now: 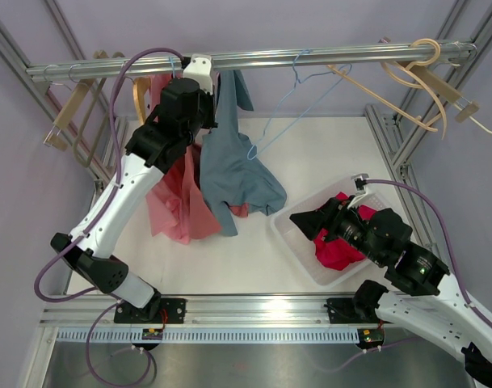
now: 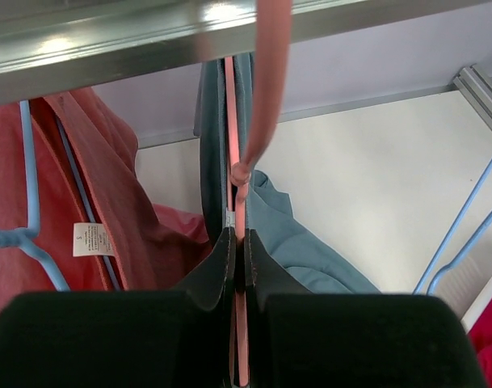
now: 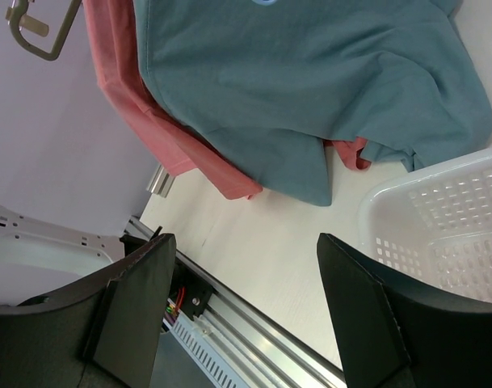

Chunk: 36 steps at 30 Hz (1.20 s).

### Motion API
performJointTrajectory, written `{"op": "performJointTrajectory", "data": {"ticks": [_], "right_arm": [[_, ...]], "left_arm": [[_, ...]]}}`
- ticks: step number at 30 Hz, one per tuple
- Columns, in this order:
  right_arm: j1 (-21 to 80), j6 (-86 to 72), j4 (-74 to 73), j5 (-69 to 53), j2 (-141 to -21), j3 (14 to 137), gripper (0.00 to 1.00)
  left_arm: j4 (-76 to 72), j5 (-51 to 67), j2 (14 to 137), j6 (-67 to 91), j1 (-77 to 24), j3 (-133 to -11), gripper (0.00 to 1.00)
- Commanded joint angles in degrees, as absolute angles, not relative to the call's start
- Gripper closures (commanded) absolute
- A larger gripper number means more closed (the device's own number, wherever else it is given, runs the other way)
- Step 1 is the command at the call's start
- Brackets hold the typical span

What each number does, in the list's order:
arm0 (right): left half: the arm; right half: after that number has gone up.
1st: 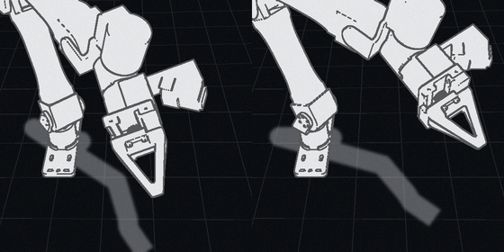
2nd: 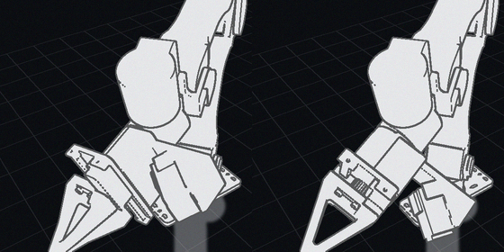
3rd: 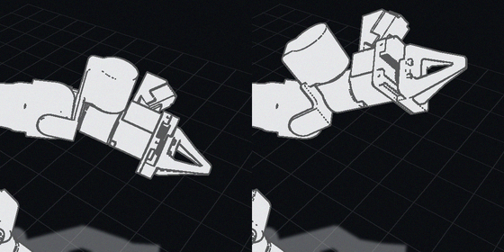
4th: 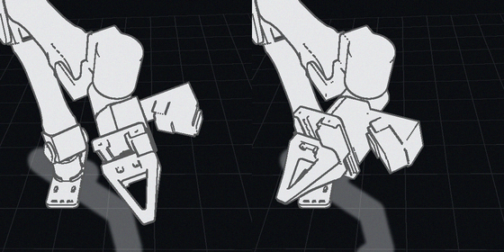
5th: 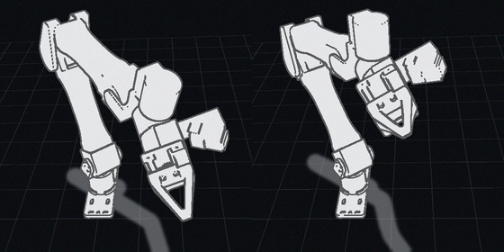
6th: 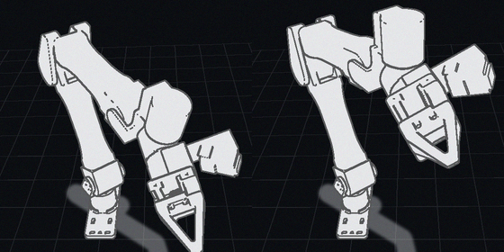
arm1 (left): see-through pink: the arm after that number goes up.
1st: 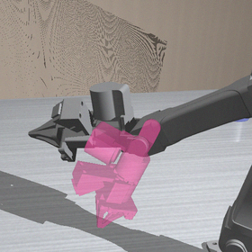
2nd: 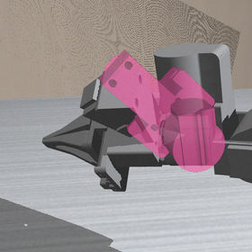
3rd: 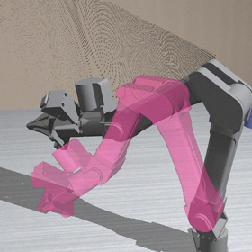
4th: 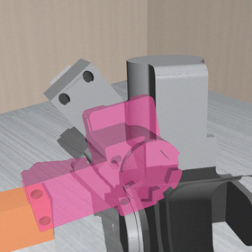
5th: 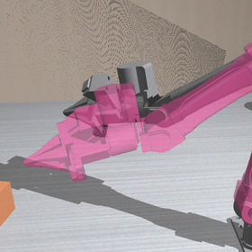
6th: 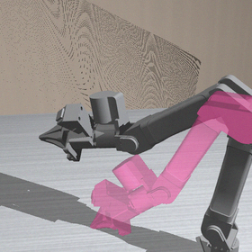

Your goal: Remove the t-shirt from the hanger

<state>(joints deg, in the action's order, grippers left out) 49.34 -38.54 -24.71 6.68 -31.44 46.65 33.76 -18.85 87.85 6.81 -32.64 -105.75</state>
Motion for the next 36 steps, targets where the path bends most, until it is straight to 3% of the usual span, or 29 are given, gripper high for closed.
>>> {"op": "performJointTrajectory", "data": {"ticks": [1, 14, 25, 36], "right_arm": [[49.31, -36.74, -21.89, 4.66, -31.99, 48.52, 0.21], [55.01, -34.72, -18.46, 7.72, -38.49, 48.78, 0.19], [69.59, -27.52, -10.83, 13.88, -52.26, 54.21, 0.18], [84.63, -18.47, -4.13, 17.92, -72.67, 67.31, 0.10]], "left_arm": [[31.11, -18.28, 83.24, 7.65, -32.52, -109.60, 1.00], [28.57, -14.07, 80.69, 6.76, -32.52, -112.95, 1.00], [21.27, -9.86, 58.20, 19.66, -32.61, -83.35, 1.00], [19.86, -7.21, 46.06, 31.11, -36.21, -74.71, 1.00]]}}
